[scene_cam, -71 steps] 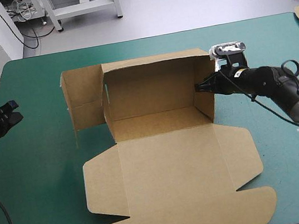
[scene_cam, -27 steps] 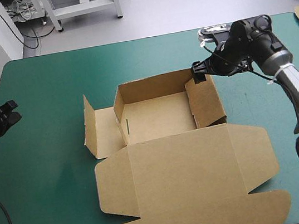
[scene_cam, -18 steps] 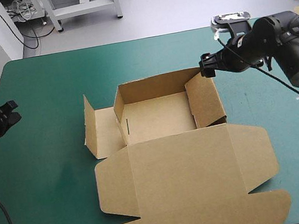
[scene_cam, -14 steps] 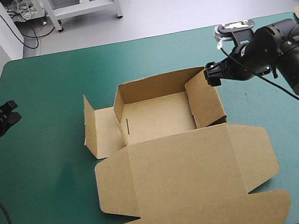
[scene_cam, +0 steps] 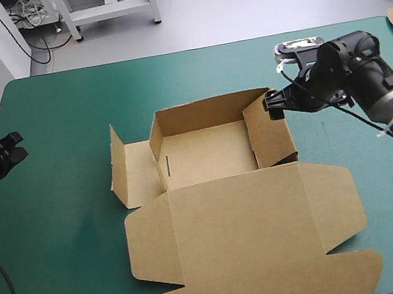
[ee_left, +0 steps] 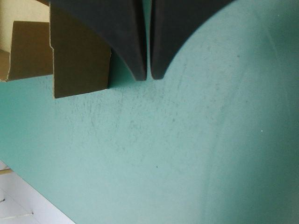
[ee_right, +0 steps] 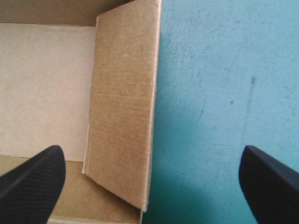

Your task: Fold the box

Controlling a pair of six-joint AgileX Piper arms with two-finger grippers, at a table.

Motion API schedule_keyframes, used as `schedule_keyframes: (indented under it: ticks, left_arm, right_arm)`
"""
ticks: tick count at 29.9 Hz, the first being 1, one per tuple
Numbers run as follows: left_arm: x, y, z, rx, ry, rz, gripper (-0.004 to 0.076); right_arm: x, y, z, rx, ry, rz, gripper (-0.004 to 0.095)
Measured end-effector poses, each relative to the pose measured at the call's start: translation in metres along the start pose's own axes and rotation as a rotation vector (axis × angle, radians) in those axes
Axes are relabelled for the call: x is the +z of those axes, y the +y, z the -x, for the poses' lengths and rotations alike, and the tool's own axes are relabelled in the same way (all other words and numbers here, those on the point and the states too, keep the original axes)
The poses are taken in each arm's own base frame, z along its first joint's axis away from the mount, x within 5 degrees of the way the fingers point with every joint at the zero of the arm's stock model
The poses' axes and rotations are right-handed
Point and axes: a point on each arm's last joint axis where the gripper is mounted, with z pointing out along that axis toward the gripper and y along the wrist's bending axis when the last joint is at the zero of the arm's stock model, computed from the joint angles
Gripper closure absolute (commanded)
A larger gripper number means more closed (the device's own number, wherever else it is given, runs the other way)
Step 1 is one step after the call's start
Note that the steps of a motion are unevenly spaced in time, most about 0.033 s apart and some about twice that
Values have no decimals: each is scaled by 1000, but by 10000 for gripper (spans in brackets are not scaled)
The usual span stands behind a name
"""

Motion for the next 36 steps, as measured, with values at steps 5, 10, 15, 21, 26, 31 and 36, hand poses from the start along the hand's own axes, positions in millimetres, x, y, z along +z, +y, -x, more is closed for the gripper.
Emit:
schedule_keyframes:
  ticks: [5,10,15,21,26,31,36]
  left_arm:
    - [0,0,0,-6,2,-1,720]
    - [0,0,0,-7,2,-1,720]
    - [0,0,0,-8,2,-1,720]
    - [0,0,0,-8,2,-1,720]
    - [0,0,0,-8,2,-1,720]
    - [0,0,0,-6,2,-1,720]
    - [0,0,-1,16,15,0,720]
  right_arm:
    - [47,0,6,2,107,-14,-21]
    - [91,3,6,3,203,5,-22]
    - [115,3,5,1,256,5,-21]
    - [125,3,4,-2,273,3,288]
    - [129,3,4,-4,283,3,916]
    - [129,3,4,-17,282,7,910]
    - [125,3,6,-23,267,7,910]
